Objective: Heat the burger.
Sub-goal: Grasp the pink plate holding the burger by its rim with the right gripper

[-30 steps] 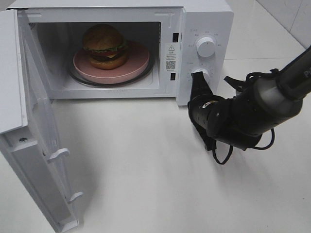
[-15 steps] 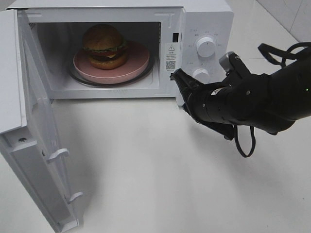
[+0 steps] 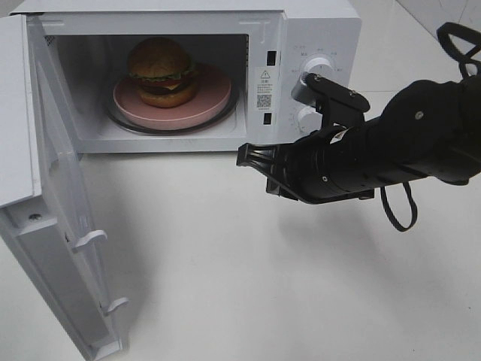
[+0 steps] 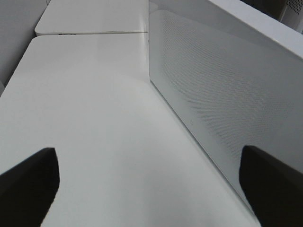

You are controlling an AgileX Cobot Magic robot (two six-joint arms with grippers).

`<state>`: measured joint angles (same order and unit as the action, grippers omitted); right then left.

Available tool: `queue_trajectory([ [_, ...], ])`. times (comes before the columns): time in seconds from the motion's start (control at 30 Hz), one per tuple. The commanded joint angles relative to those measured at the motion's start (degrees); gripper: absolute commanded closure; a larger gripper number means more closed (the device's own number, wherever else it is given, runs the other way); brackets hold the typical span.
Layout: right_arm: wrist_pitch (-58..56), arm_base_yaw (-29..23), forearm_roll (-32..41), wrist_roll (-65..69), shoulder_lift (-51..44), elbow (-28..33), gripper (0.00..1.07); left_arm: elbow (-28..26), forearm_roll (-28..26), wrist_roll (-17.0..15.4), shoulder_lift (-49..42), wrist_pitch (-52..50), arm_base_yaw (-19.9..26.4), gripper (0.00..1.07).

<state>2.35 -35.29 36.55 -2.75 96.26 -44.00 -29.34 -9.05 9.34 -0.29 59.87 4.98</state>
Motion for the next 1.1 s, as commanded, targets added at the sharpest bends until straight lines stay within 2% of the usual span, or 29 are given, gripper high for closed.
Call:
queue_trajectory([
  [0.03,-8.54,-0.11,-2.35,-8.48,-2.46,-0.97,1.05,0.23,-0.06,-0.23,-0.86,-0.06,0.11,0.09],
  [0.17,-15.07,0.06,-6.3,-9.05,-3.38,-3.38,1.05,0.23,-0.06,-0.23,-0.86,-0.06,0.11,0.09],
  [0.23,-21.49,0.06,-12.03,-9.05,-3.5,-6.65,1.05,0.23,-0.06,-0.23,-0.86,-0.06,0.11,0.09],
  [0.27,-21.49,0.06,-12.03,-9.05,-3.5,-6.65,1.05,0.23,-0.06,-0.23,-0.86,-0.06,0.11,0.09],
  [0.4,-31.8,0.06,-20.8,-11.52,-3.5,-12.26,1.04,0.23,-0.06,-0.23,-0.86,-0.06,0.11,0.09],
  [0.43,-31.8,0.06,-20.8,-11.52,-3.5,-12.26,1.04,0.23,-0.06,-0.23,-0.86,-0.06,0.11,0.09],
  [0.5,-37.47,0.06,-25.73,-16.44,-3.5,-15.07,1.03,0.23,-0.06,-0.23,-0.86,-0.06,0.11,0.09],
  [0.53,-37.47,0.06,-25.73,-16.44,-3.5,-15.07,1.03,0.23,-0.06,-0.23,-0.86,-0.06,0.11,0.09],
  [0.67,-43.95,0.06,-30.37,-29.91,-3.5,-18.39,1.01,0.23,-0.06,-0.23,-0.86,-0.06,0.11,0.09],
  [0.7,-43.95,0.06,-30.37,-29.91,-3.5,-18.39,1.01,0.23,-0.06,-0.23,-0.86,-0.06,0.11,0.09],
  [0.73,-44.4,0.06,-30.48,-37.59,-3.5,-19.19,1.01,0.23,-0.06,-0.23,-0.86,-0.06,0.11,0.09],
  [0.8,-44.4,0.06,-30.48,-40.62,-3.5,-19.42,1.0,0.23,-0.06,-0.23,-0.86,-0.06,0.11,0.09],
  [0.93,-44.4,0.0,-30.6,-58.73,-3.5,-19.71,0.97,0.23,-0.06,-0.23,-0.86,-0.06,0.11,0.09],
  [1.1,-43.37,-0.11,-34.09,-69.56,-3.5,-19.71,0.91,0.23,-0.06,-0.23,-0.86,-0.06,0.11,0.09],
])
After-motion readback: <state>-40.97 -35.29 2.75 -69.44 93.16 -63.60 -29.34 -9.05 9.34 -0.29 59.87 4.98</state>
